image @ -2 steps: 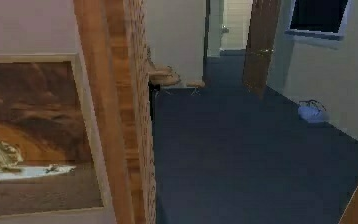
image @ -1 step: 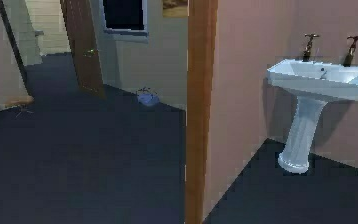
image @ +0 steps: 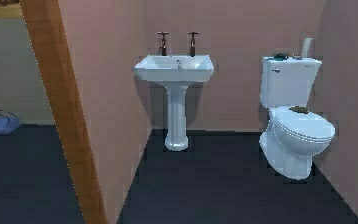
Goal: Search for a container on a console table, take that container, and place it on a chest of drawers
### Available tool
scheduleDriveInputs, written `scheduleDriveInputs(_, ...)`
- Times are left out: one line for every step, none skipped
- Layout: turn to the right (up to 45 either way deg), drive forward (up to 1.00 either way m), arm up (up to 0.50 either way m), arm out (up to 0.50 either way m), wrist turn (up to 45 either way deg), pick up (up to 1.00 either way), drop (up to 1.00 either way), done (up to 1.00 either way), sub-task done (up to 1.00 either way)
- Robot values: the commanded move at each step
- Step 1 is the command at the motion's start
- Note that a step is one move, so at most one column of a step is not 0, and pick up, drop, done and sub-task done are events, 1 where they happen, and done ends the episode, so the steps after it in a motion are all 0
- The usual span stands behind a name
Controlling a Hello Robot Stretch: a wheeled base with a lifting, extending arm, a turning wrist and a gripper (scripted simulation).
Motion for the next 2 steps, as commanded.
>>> scheduleDriveInputs(0.0,0.1,0.0,0.0,0.0,0.0,0.0,0.0,0.0)
scheduleDriveInputs(-33.0,0.0,0.0,0.0,0.0,0.0,0.0,0.0,0.0)
